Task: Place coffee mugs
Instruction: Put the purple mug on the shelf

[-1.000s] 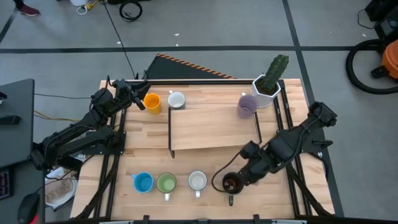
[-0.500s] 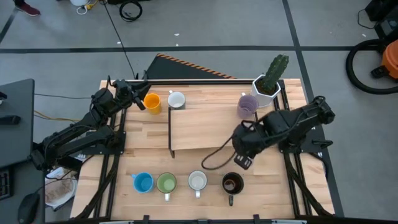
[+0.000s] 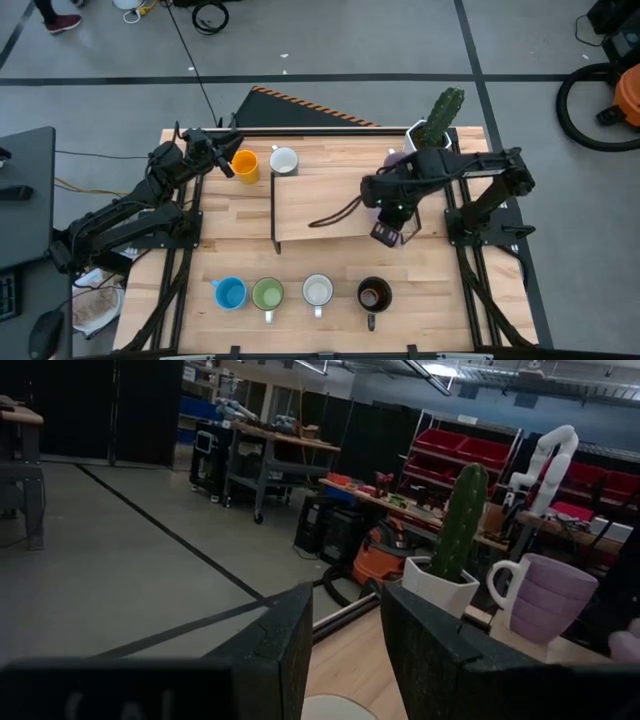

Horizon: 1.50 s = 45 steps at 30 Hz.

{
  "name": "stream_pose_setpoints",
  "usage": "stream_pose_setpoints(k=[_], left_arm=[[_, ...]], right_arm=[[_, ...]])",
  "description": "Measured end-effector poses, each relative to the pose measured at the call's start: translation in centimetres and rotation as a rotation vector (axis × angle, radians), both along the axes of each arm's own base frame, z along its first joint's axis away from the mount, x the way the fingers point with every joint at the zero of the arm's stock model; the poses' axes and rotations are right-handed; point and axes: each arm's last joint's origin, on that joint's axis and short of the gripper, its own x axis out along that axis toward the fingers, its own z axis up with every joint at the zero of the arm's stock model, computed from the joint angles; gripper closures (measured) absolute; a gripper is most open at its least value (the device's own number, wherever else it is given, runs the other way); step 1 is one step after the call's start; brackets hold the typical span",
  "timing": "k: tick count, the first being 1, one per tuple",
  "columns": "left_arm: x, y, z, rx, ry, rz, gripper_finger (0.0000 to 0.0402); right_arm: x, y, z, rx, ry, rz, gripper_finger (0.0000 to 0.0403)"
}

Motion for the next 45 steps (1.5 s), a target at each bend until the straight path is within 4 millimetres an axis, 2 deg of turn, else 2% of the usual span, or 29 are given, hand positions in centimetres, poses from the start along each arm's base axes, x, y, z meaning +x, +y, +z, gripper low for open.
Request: stream_pose_setpoints(k=[9,14,20,26,45], left_arm=[[0.0,0.0,-0.1,-0.004,0.004,-0.001,0.0274],[0.0,0.0,-0.1,-0.007,0.009,0.0,0.0274],[0.0,0.0,-0.1,-0.007,0.008,0.0,0.0274],[0.0,0.0,-0.1,-0.006,0.008,-0.001,0.0274],[0.0,0.0,-0.1,-0.006,0.008,0.0,0.0274]], right_arm=[[0.0,-1.1,0.2,0.036,-0.009,0.004,0.0383],[-1.9,-1.3,1.5,0.022,-0.061,-0.027,0.0383],[-4.0,-1.3,0.8,0.038,-0.023,-0.077,0.0383],[-3.8,-1.5,0.8,0.063,-0.068,-0.045,0.0383],[-2.2,-2.9,-0.9,0.101,0.024,-0.052,0.0382]])
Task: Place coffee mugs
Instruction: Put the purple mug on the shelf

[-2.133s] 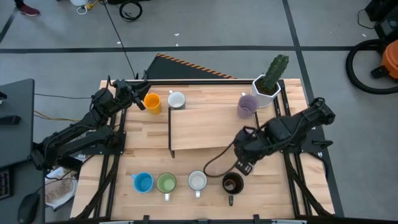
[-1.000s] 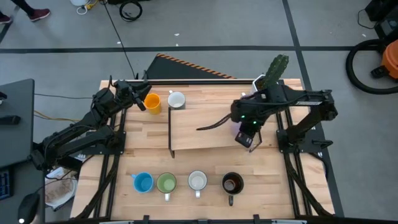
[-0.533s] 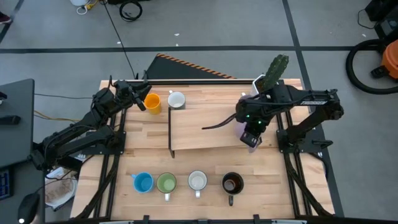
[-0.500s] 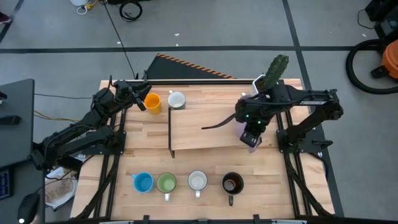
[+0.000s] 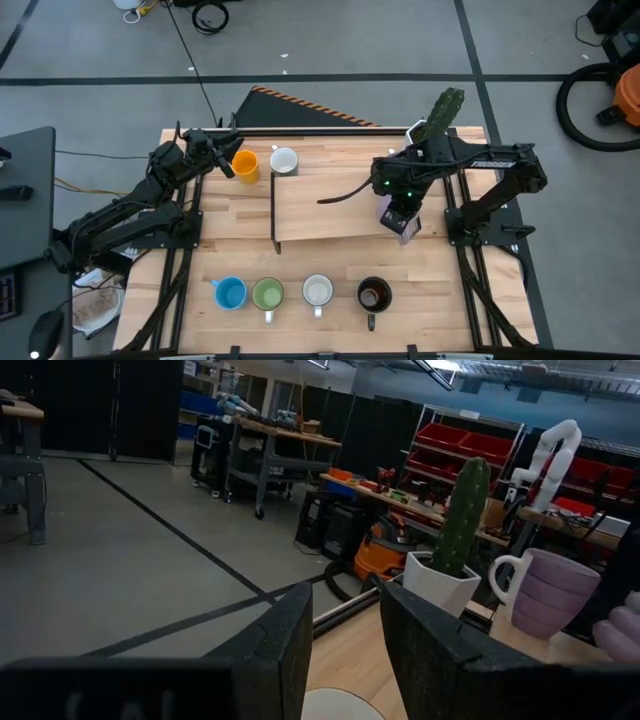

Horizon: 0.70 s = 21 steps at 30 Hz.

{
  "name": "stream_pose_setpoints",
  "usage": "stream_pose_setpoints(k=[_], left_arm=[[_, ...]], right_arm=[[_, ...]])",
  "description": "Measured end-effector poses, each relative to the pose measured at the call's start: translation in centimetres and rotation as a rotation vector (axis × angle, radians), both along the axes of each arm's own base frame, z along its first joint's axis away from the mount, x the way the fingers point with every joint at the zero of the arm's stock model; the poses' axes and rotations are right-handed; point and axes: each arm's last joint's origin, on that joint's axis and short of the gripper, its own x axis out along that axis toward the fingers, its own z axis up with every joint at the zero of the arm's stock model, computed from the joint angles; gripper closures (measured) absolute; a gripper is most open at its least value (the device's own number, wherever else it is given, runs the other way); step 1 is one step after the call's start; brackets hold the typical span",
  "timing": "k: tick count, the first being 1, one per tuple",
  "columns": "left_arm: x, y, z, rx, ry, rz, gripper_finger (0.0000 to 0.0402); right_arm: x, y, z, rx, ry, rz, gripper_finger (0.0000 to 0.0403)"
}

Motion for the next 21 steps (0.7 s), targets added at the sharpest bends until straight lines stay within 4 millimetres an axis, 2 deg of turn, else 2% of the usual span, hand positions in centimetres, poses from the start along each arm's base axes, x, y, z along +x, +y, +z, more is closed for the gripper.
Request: stream_pose_setpoints(k=[12,21], left_arm=[[0.0,0.0,-0.01,0.0,0.001,0.0,0.0274],[0.0,0.0,0.0,0.0,0.0,0.0,0.0274]], right_arm=[[0.72,0.03,-0.85,0.032,0.068,-0.019,0.0374],[0.78,-0.14,-0.86,0.01,0.066,-0.042,0.0336]])
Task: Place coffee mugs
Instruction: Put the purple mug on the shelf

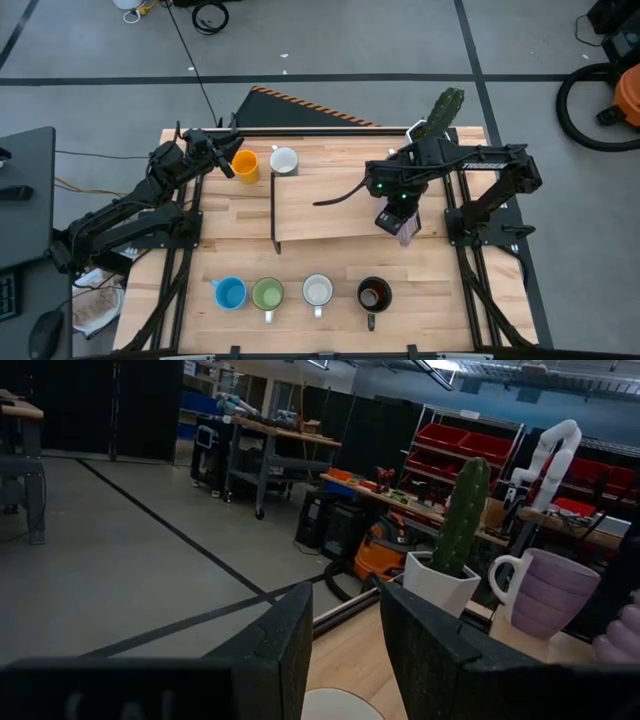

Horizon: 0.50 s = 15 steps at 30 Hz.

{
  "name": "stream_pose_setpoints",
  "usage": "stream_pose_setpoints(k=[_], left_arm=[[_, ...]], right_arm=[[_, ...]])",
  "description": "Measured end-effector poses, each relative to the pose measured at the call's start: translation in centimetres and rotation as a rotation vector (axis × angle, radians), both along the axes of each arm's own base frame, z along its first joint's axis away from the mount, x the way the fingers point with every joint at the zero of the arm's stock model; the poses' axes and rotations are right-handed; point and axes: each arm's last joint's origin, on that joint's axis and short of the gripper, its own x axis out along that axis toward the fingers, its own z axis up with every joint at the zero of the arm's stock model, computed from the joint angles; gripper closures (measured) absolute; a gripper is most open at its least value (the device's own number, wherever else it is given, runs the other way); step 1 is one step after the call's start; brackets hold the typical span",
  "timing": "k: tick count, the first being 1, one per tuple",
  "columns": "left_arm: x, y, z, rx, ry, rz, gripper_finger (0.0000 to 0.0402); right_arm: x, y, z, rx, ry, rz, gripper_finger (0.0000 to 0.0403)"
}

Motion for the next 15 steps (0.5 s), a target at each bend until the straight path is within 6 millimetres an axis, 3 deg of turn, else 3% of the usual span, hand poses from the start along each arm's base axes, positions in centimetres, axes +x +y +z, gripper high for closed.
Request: stream_pose_setpoints(k=[15], left_arm=[[0.0,0.0,0.0,0.0,0.0,0.0,0.0274]], right_arm=[[0.1,-1.1,0.0,-0.008,0.028,-0.146,0.0312]])
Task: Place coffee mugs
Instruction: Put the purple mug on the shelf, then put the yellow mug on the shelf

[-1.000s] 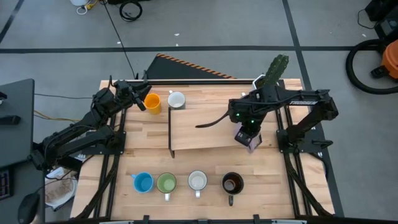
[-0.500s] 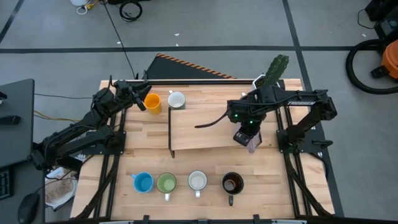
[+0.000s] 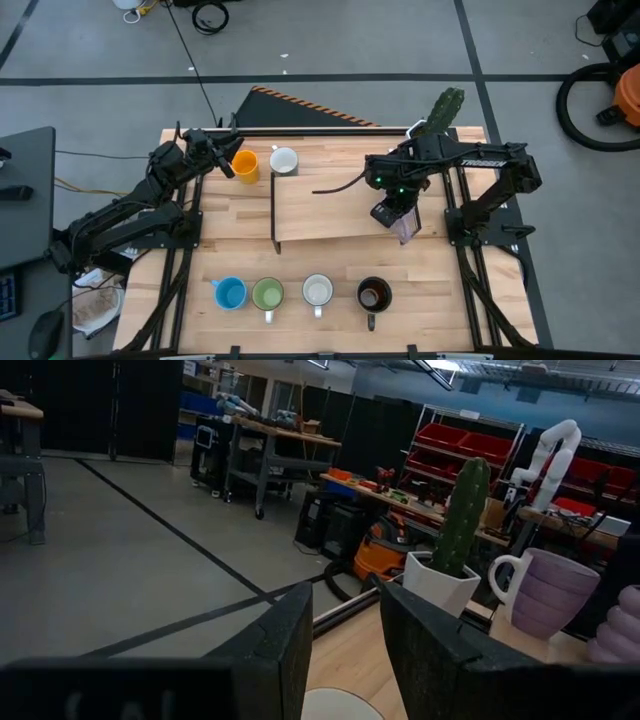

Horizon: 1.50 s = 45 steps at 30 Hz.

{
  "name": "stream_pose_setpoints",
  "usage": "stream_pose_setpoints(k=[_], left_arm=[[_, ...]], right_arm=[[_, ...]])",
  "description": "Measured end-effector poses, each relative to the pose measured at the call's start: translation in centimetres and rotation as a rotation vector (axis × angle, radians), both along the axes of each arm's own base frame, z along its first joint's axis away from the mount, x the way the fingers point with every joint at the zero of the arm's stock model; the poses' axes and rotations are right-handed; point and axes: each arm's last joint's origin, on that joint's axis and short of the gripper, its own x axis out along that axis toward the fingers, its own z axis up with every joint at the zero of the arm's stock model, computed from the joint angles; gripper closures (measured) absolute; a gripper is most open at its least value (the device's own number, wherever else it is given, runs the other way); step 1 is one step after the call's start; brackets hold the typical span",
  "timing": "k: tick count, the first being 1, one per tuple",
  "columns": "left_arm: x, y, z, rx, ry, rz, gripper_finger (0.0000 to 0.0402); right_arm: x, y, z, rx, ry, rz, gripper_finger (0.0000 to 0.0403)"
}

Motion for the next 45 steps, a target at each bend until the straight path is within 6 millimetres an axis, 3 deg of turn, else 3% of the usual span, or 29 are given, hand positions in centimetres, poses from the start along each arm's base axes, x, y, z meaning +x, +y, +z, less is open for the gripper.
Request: stream_pose_setpoints(k=[11,27,45], left_arm=[[0.0,0.0,0.0,0.0,0.0,0.0,0.0274],[0.0,0.0,-0.04,-0.002,0.003,0.0,0.0274],[0.0,0.0,-0.07,-0.005,0.006,0.0,0.0274]], right_arm=[[0.0,-0.04,-0.01,0.002,0.02,-0.078,0.0314],[-0.02,-0.21,-0.02,-0.058,0.001,-0.015,0.0314],[-0.68,-0.13,0.74,-0.024,-0.036,0.015,0.0261]])
